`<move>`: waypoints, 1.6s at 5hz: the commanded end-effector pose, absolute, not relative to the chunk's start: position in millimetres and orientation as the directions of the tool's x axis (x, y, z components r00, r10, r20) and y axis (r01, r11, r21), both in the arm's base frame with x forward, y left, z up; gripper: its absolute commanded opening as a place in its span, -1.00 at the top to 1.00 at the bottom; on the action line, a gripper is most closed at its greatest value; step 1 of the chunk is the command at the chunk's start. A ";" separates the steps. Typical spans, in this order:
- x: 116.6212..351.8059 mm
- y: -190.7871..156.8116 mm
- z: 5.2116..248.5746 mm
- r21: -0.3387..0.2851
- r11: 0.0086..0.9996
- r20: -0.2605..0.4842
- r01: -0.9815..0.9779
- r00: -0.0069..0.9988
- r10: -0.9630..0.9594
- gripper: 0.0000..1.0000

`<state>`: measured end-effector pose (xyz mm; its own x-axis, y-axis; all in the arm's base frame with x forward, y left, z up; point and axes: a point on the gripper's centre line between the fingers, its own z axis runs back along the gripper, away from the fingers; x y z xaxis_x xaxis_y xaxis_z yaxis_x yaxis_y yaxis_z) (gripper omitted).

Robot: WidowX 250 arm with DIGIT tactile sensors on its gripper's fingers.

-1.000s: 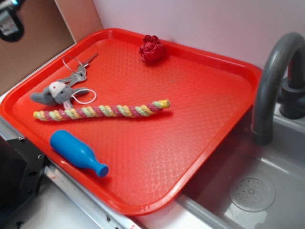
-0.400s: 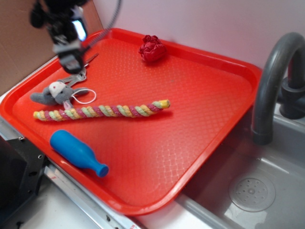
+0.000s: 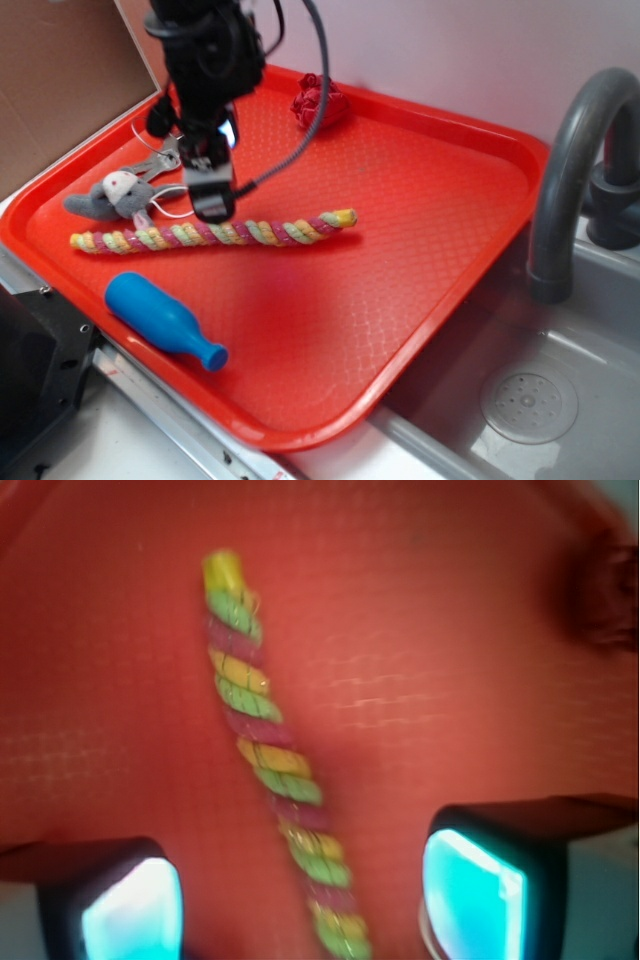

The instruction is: Grab the multicolored rope.

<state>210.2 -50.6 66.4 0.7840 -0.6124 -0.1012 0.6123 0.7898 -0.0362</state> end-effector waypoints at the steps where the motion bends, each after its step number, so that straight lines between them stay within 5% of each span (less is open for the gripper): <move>1: 204.1 -47.6 37.0 -0.016 0.786 -0.164 0.618 0.774 -0.611 -1.00; 3: 204.8 -43.6 23.2 -0.007 0.802 -0.193 0.597 0.787 -0.587 -1.00; 4: 205.3 -46.5 20.5 -0.010 0.795 -0.189 0.607 0.779 -0.597 1.00; 7: 212.6 -46.2 23.1 0.006 0.837 -0.227 0.548 0.816 -0.532 1.00; 8: 222.2 -32.7 72.1 -0.048 0.944 -0.158 0.326 0.931 -0.329 1.00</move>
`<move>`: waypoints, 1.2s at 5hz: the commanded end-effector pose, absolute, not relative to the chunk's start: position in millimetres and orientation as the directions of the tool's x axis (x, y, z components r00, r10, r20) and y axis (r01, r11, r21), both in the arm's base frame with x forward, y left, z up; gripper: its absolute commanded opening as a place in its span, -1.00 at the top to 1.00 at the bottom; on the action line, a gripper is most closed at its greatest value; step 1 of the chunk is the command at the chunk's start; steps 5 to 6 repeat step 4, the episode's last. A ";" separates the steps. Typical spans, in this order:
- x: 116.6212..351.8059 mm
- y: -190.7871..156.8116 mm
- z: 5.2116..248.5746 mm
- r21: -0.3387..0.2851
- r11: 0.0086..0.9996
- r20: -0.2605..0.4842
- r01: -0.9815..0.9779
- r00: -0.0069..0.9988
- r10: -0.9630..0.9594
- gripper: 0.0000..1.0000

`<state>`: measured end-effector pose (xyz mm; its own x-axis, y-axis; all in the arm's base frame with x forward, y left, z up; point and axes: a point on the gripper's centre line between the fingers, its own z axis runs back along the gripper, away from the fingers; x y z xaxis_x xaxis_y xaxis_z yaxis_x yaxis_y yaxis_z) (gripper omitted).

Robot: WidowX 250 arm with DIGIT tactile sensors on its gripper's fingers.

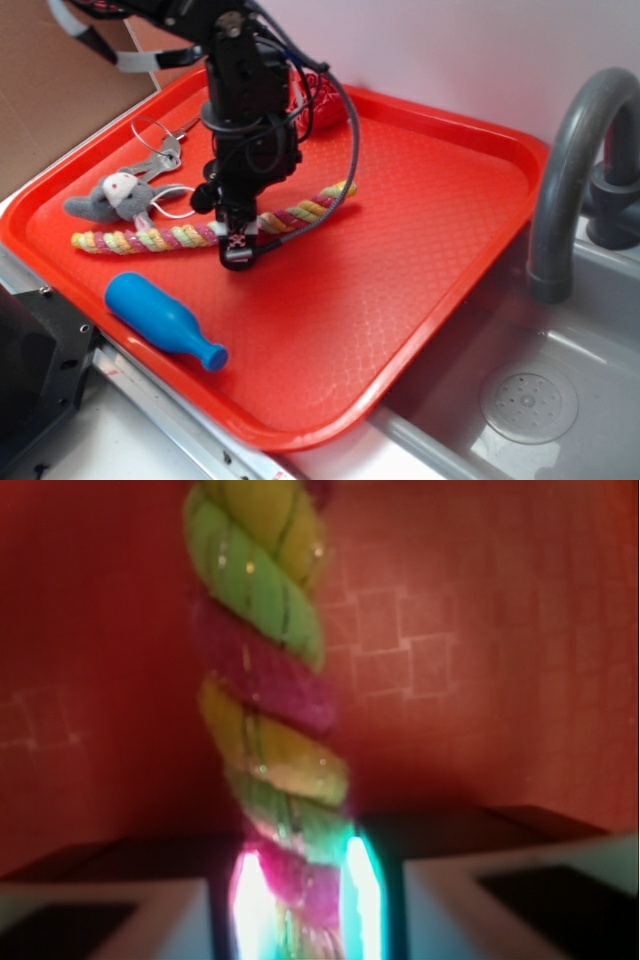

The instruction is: Grab the multicolored rope.

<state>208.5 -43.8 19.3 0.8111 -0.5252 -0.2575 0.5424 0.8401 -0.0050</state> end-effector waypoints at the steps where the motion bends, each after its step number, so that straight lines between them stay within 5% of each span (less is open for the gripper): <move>1: 220.4 -24.9 112.8 -0.148 0.985 -0.129 0.084 0.986 -0.103 1.00; 3: 194.5 -18.8 194.2 -0.153 0.949 0.017 -0.275 0.960 0.280 1.00; 4: 200.6 -25.0 192.0 -0.066 0.974 0.049 -0.219 0.974 0.222 1.00; 6: 200.6 -25.0 192.0 -0.066 0.974 0.049 -0.219 0.974 0.222 1.00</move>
